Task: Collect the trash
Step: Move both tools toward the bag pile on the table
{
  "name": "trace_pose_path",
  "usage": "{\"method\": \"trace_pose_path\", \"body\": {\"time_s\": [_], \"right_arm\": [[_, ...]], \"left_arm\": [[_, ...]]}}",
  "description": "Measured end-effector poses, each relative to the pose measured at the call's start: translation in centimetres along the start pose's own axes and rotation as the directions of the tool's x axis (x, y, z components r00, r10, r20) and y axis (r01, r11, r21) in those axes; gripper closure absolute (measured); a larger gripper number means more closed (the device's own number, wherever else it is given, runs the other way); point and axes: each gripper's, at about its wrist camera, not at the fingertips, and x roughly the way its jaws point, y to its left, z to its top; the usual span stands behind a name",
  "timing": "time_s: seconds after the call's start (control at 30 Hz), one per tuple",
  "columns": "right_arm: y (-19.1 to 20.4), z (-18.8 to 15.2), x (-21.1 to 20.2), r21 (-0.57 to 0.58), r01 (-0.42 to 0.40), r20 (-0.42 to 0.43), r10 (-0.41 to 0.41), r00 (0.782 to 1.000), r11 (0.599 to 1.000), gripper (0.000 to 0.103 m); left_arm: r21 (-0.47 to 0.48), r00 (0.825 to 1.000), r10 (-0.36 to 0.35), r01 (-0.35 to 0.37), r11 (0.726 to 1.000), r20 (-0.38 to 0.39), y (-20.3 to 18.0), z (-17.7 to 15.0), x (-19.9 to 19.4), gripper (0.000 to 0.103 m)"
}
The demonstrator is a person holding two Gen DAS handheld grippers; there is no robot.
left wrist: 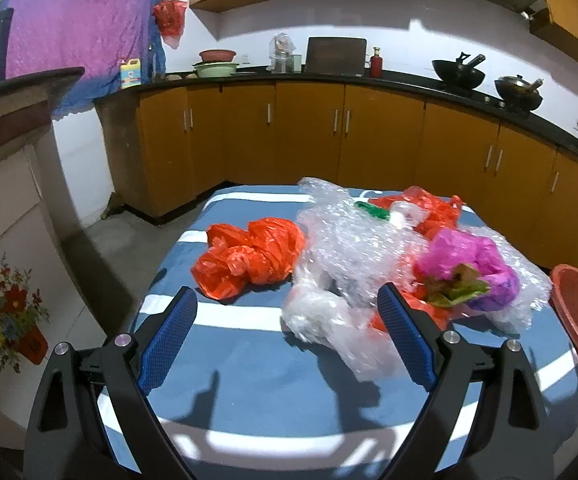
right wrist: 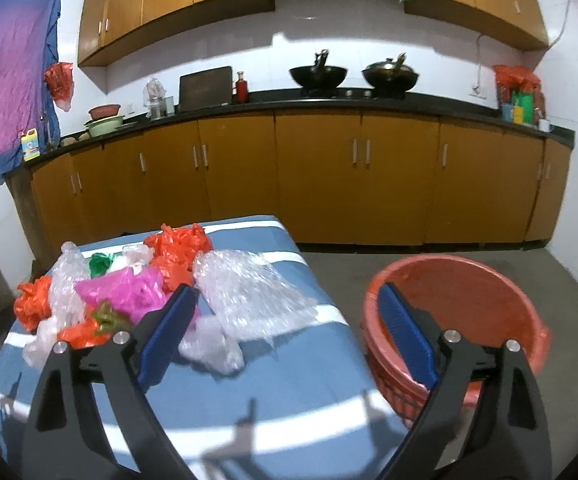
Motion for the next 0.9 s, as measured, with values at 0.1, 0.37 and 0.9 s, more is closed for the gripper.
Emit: {"method": "trace_pose_path", "body": {"time_s": [0.1,0.37,0.9], "right_arm": [[1.2,0.6,3.0,-0.026,-0.028,-0.034,0.027,0.999,0.999,0.012],[1.7,0.2,9.6,-0.044,-0.05,-0.162,0.043,0.986,0.998,0.008],[2.1,-1.4,13.8,-0.065,-0.052,-0.267,0.033,0.963,0.997,0.022]], "left_arm": [[-0.005,1.0,0.007,-0.007,1.0,0.003,0.4,0.3,0.6,0.012],[0.015,1.0,0.015,-0.015,1.0,-0.005,0.1,0.3,2.2,0.012],[0.036,0.998,0.005,-0.003,0.999,-0.067,-0.9,-1.0,4.9,0.011]]}}
